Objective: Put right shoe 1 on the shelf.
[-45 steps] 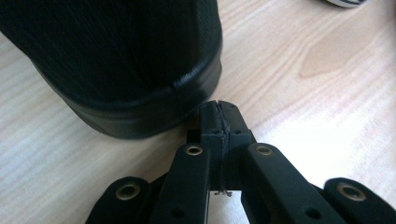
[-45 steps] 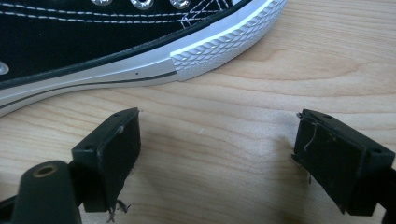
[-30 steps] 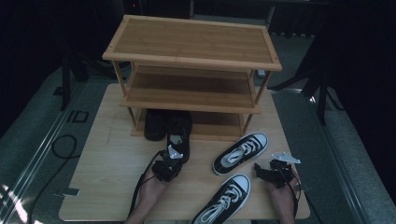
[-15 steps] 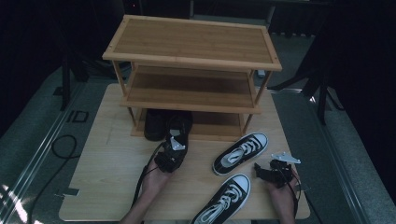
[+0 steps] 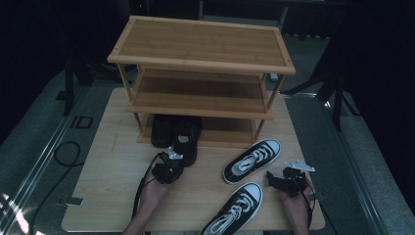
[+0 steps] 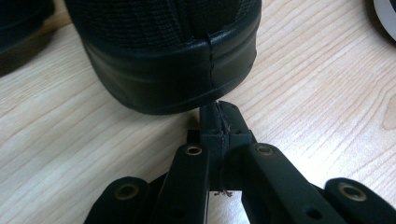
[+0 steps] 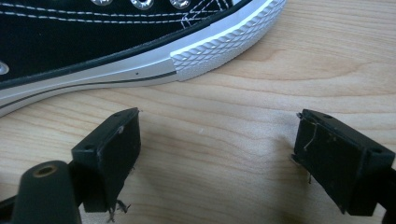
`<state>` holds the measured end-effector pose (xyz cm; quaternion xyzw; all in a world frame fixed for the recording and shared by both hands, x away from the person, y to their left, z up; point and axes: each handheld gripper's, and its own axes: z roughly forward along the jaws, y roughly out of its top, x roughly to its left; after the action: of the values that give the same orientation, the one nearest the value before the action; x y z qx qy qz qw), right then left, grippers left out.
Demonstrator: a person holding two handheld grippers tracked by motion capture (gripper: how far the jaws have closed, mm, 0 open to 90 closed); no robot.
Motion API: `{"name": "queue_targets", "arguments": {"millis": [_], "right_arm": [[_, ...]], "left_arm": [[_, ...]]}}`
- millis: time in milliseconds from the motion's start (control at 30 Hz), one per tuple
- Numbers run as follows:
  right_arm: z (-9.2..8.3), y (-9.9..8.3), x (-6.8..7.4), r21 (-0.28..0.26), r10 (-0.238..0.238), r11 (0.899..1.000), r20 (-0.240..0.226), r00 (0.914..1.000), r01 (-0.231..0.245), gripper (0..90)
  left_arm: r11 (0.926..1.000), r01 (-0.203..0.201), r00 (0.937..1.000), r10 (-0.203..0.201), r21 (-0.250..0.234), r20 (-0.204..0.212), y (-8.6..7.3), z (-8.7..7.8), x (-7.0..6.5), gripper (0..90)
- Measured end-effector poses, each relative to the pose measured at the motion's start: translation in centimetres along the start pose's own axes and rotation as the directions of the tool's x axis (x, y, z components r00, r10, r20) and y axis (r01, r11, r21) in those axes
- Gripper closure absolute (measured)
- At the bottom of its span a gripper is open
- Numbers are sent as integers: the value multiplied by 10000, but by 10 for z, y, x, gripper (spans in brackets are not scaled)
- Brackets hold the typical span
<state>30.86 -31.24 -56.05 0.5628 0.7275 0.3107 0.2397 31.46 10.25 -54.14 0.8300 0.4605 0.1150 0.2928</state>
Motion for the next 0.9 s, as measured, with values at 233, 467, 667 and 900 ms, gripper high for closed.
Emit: {"name": "queue_targets", "arguments": {"millis": [233,467,667,900], "right_arm": [[0,0,0,1,4,10000,0,10000,-4,144],[0,0,0,-12,4,10000,-3,10000,-4,144],[0,0,0,-9,13,10000,-2,10000,-13,144],[0,0,0,-16,4,10000,-5,10000,-4,144]], "left_arm": [[9991,375,9992,-373,-186,103,7,4,3,900],[9970,711,9975,-710,-311,46,18,13,12,900],[9950,929,9956,-932,-379,-82,27,18,21,900],[9884,1424,9898,-1426,-521,-10,30,24,34,900]]}}
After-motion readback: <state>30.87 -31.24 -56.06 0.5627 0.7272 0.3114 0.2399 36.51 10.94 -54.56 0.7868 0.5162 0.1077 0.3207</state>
